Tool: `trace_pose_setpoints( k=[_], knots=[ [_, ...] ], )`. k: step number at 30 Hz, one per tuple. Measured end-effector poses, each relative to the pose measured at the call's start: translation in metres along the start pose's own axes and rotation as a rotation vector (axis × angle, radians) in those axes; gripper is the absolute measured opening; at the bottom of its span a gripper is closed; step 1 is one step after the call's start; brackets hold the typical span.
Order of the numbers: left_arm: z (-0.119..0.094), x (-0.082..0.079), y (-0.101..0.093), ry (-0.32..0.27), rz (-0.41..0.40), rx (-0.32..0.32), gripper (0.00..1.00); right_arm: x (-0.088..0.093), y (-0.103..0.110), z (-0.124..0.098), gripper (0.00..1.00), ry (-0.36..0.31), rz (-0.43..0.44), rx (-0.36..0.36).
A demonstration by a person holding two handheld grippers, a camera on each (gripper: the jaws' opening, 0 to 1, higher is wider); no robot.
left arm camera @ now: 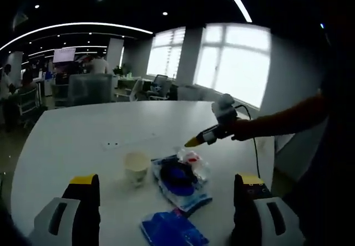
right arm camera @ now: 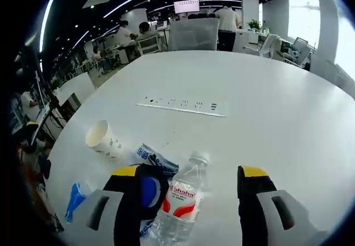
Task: Arrange the tabletop items into an orderly group along one side of the table until the central work area is clear of visible clutter.
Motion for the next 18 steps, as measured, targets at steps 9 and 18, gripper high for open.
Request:
trace_pose_setpoints(
  k=[9,18],
  knots=[
    [0.006,0.006,-0.001,0.029,0.025,0.022,0.96,0.005,-0.006,0.020,0.51,0.030,0.049,0.005],
    [0.009,-0.005,0.009,-0.021,-0.016,0.009,0.94,0.002,-0.013,0.041,0.42,0.021,0.035,0.030]
  ],
)
Point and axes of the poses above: the point that each gripper's makers call its tool centre point, and the gripper's own axes: z roughly forward along the fingers, y roughly to its left, x roughly out of its underside, the point moved 3 cm from there along -z, roughly backward along the fingers, and after that the axes turned 12 degrees about -x, right-handed, at the moved point
